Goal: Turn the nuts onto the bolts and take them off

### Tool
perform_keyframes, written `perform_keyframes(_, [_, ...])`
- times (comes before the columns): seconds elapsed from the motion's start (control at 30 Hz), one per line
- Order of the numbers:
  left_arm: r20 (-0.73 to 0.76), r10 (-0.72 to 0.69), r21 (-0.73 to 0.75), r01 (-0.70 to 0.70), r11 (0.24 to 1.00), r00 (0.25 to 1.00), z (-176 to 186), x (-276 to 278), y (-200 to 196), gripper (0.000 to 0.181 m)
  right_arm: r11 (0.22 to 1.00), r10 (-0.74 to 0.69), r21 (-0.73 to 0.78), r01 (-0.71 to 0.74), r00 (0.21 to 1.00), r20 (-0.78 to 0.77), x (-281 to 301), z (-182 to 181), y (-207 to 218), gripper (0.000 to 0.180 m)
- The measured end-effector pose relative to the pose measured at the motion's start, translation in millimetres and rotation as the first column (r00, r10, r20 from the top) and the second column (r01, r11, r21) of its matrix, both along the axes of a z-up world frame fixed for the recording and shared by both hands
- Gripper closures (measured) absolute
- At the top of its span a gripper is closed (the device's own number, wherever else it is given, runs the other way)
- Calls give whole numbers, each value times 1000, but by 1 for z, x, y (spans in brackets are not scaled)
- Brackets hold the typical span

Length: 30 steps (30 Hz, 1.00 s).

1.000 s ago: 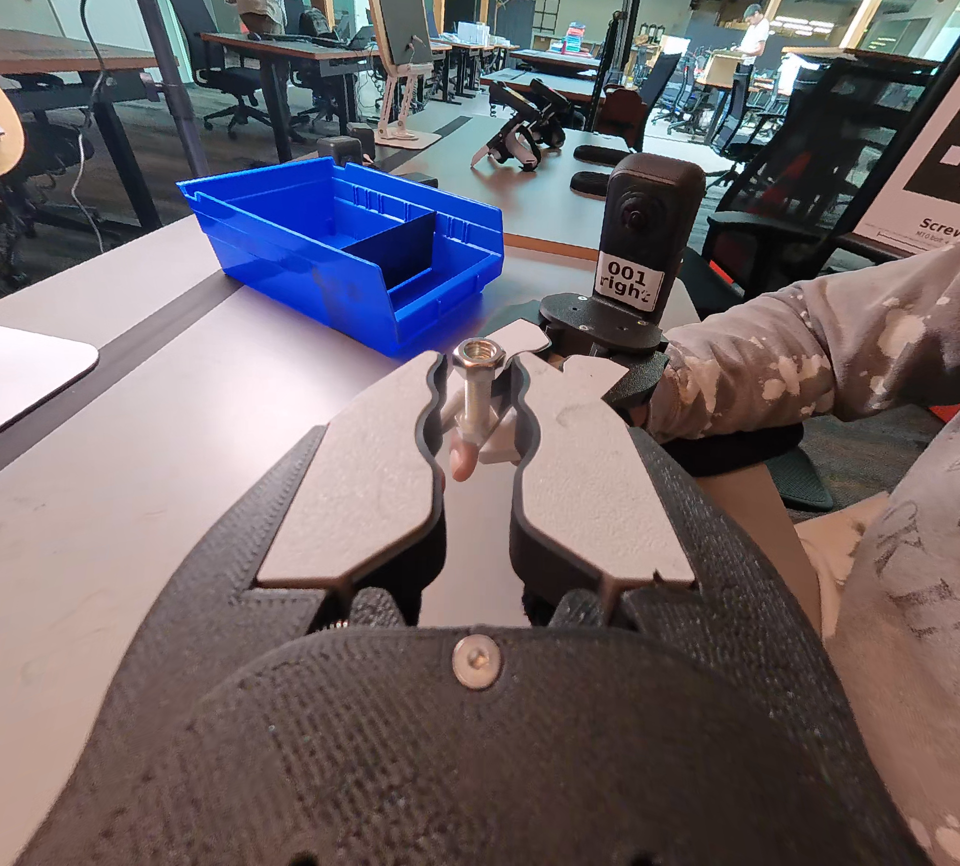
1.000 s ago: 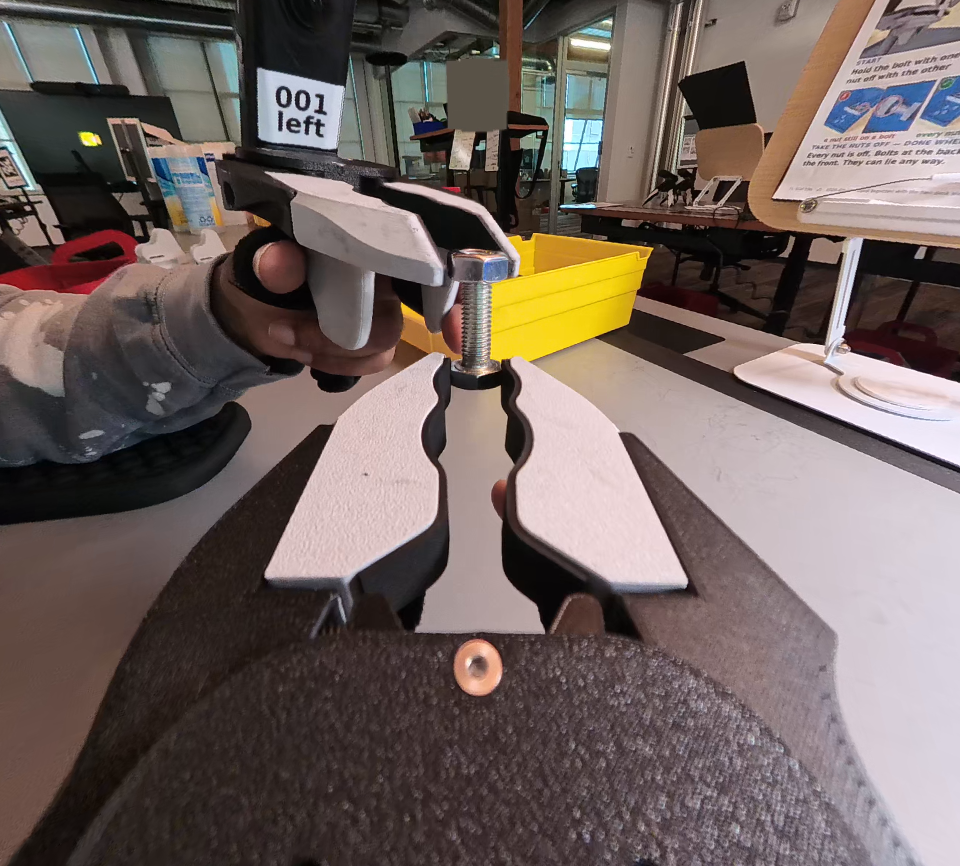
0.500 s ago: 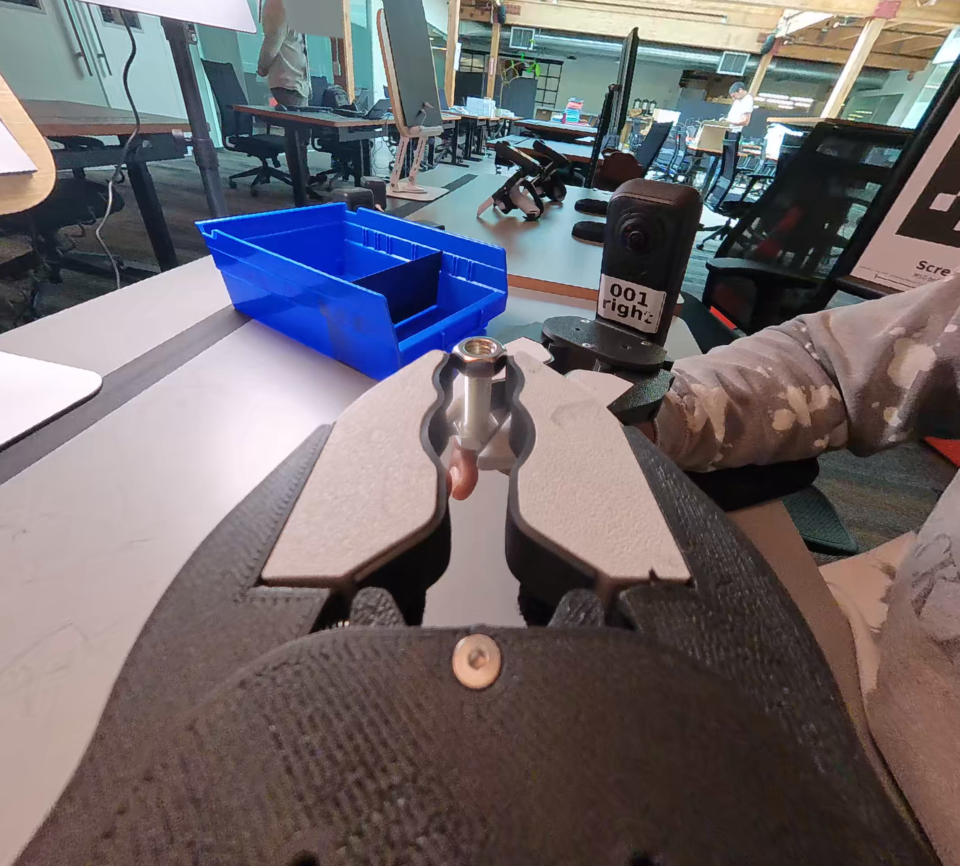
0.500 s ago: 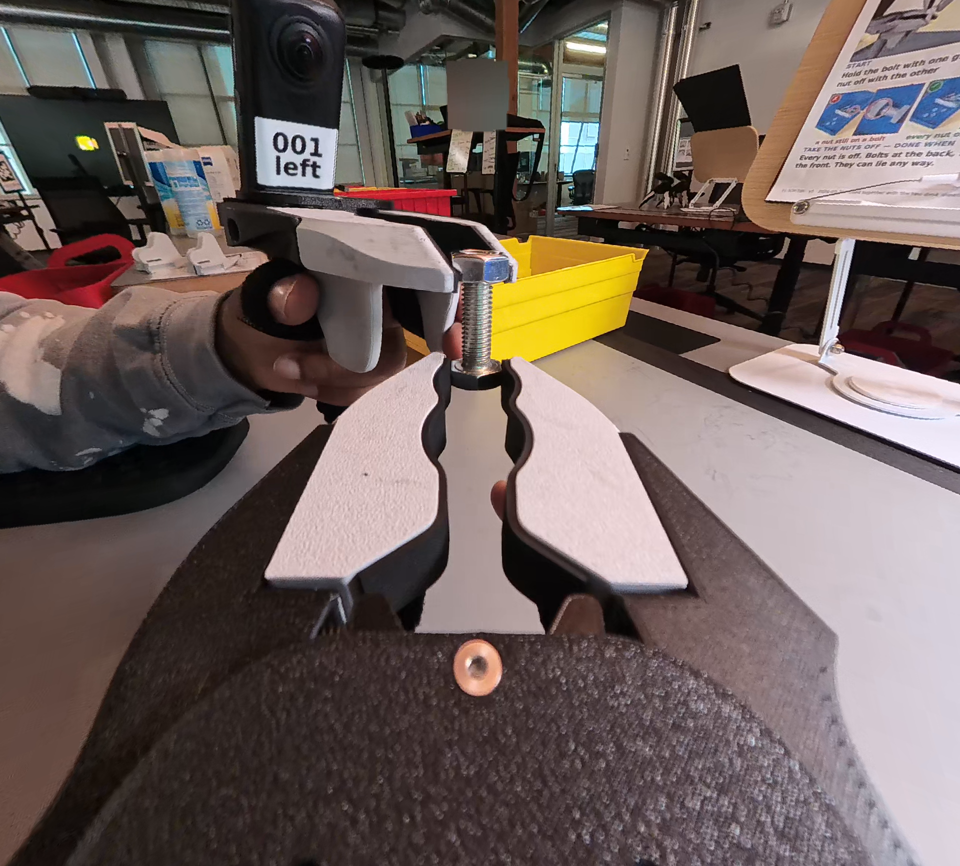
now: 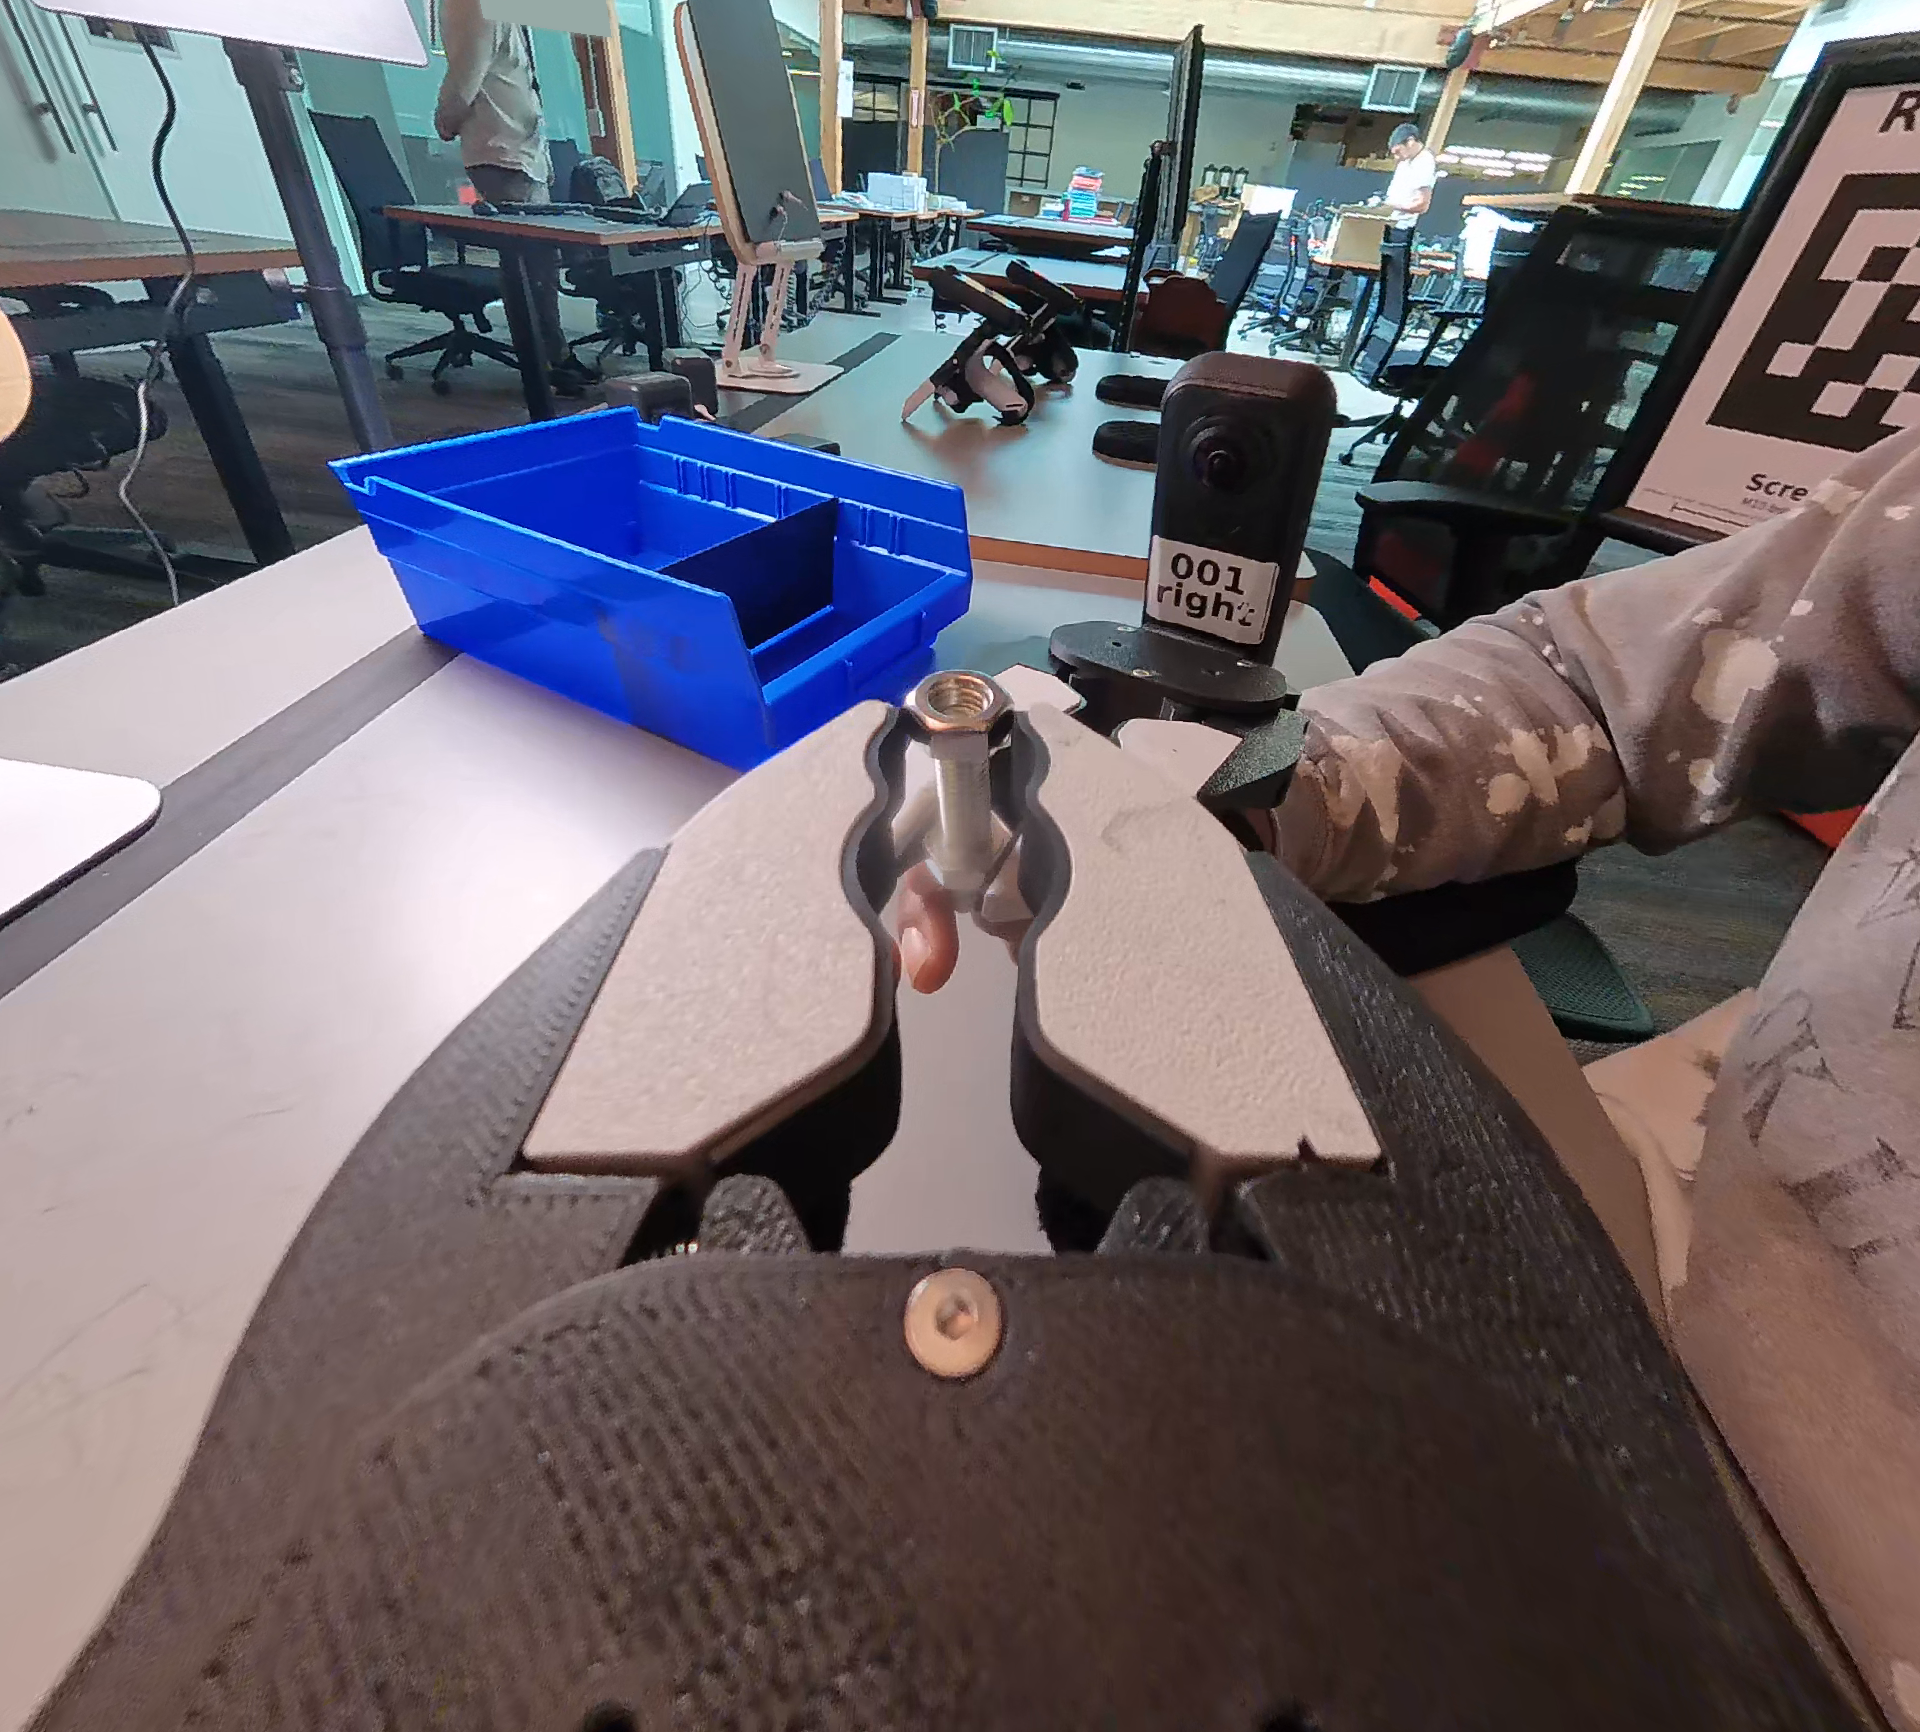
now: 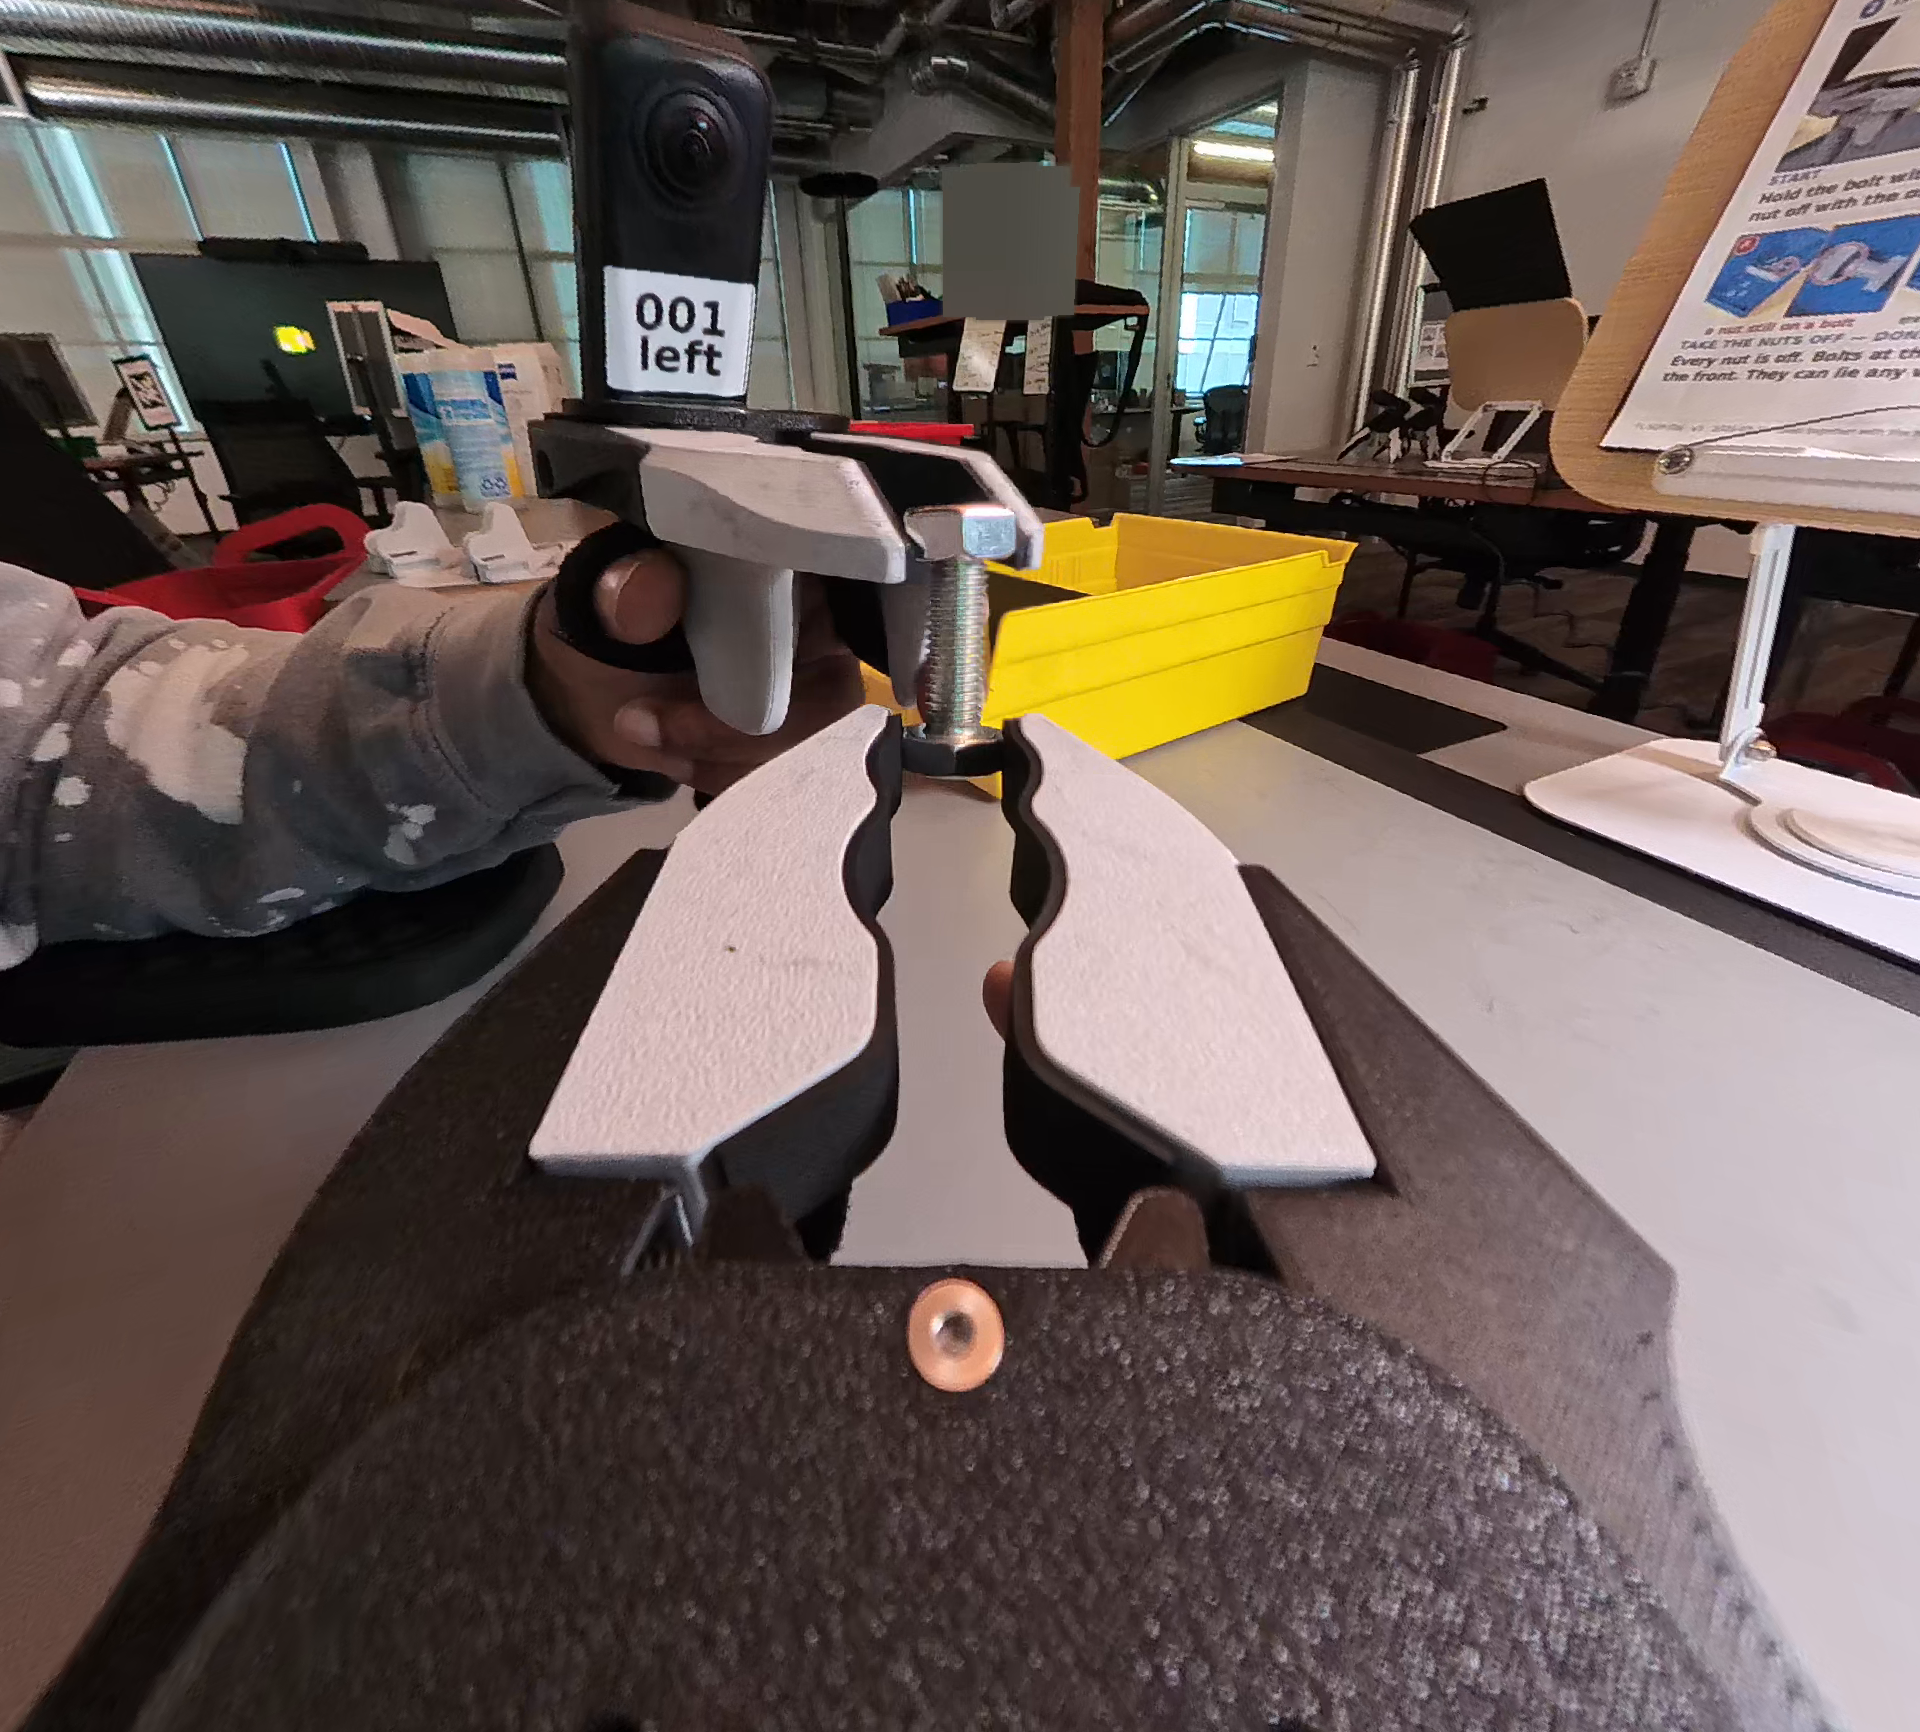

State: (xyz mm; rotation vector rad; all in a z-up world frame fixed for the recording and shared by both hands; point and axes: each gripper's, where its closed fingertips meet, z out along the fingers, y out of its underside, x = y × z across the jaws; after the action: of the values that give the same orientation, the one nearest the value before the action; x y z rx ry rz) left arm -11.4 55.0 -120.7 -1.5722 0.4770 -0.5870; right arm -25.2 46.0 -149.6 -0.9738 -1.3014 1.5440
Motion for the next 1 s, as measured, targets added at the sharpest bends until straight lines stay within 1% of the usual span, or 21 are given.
perform_keyframes(0.17, [4,-38,-13,38,999,999,2,3,-4,161,997,67,-44,-67,998,-7,2,2,-7,162])
perform_keyframes(0.3, [-43,-40,-20,40,999,998,-1,6,-5,161,996,84,-46,-82,996,36,1,-2,-10,162])
perform_keyframes(0.4, [-27,-50,-18,50,999,998,2,7,-6,161,998,63,-22,-62,997,43,2,1,-10,162])
perform_keyframes(0.5, [-23,-61,-17,60,998,998,4,7,-8,161,999,52,-3,-52,998,37,3,3,-11,162])
perform_keyframes(0.8, [-16,-97,-14,97,995,995,8,11,-14,161,990,134,-39,-133,991,13,7,7,-18,161])
perform_keyframes(1.0, [-7,-116,-4,116,993,993,13,10,-18,159,987,154,-40,-155,988,-33,11,13,-20,161])
